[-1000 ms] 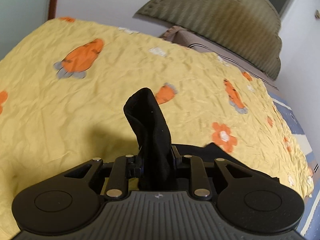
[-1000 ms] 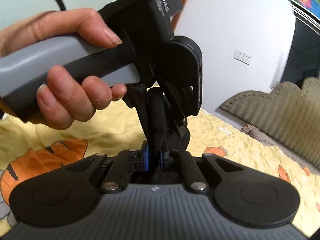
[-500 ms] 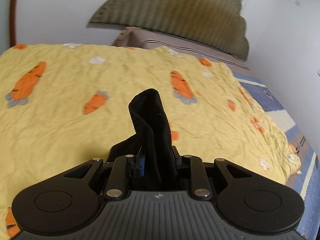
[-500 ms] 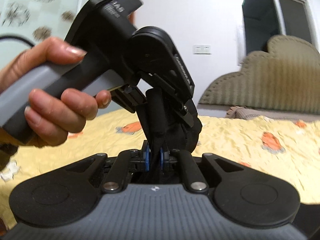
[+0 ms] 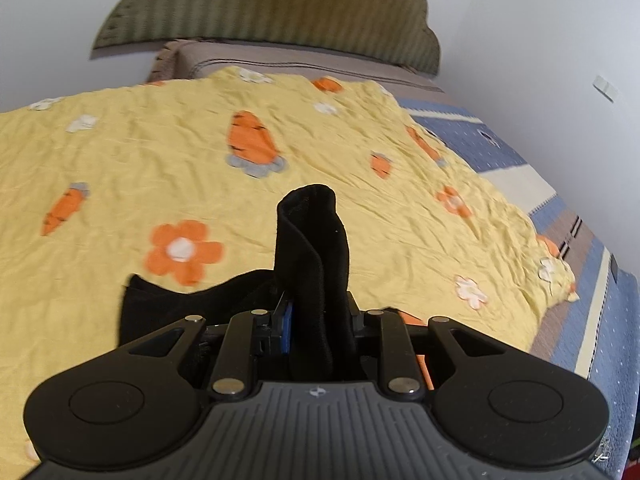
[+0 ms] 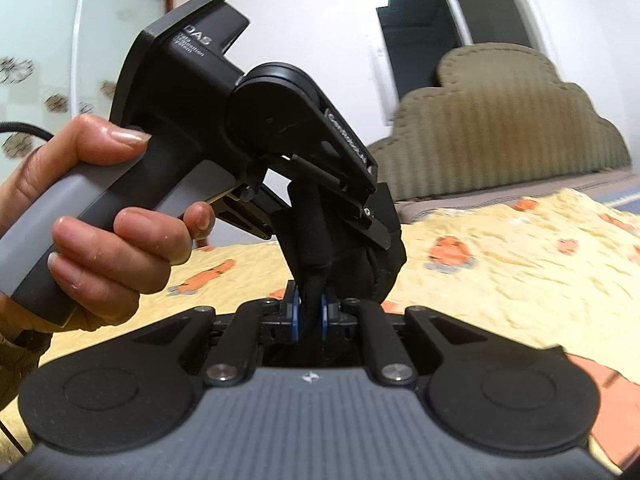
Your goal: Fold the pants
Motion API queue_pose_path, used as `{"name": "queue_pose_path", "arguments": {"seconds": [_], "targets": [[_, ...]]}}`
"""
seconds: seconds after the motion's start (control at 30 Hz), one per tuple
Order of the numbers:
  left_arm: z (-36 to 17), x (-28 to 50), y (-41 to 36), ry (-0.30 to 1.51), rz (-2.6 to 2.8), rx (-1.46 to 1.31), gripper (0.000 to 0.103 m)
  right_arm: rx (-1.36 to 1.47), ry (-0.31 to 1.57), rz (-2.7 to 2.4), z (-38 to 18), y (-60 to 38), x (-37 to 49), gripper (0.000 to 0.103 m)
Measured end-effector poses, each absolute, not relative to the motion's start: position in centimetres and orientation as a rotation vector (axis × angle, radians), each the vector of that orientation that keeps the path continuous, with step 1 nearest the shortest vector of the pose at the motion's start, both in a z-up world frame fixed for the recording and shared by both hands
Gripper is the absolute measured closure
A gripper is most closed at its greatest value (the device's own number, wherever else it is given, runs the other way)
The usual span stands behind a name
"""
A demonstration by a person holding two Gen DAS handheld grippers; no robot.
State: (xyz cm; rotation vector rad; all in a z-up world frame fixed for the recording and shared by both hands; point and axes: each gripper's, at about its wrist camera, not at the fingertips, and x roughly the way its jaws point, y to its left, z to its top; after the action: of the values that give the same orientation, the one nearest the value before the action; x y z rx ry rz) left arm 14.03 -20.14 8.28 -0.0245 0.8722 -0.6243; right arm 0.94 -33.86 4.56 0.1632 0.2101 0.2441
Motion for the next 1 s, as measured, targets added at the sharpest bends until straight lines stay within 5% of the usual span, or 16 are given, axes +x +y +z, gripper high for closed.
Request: {"name": "queue_pose_path", "arguments": {"seconds": [0.7,0.87,1.0], "targets": [[-0.7,11.0,-33.9,0.992,-0.7,0.209,0.079,0.506,0.339,0.057,-3.1,-45.9,-2.1,0.093],[-0.9,10.7,-34.3,0.996,-0.77,0.183,0.055,0.588,0.38,0.034,-4.9,-47.2,-2.4,0.091],[0.8,11.4,-32.7,0.954,-0.775,0.11,0.049,0.687,0.416,0.012,-6.1,-48.8,-2.2,0.084]]}}
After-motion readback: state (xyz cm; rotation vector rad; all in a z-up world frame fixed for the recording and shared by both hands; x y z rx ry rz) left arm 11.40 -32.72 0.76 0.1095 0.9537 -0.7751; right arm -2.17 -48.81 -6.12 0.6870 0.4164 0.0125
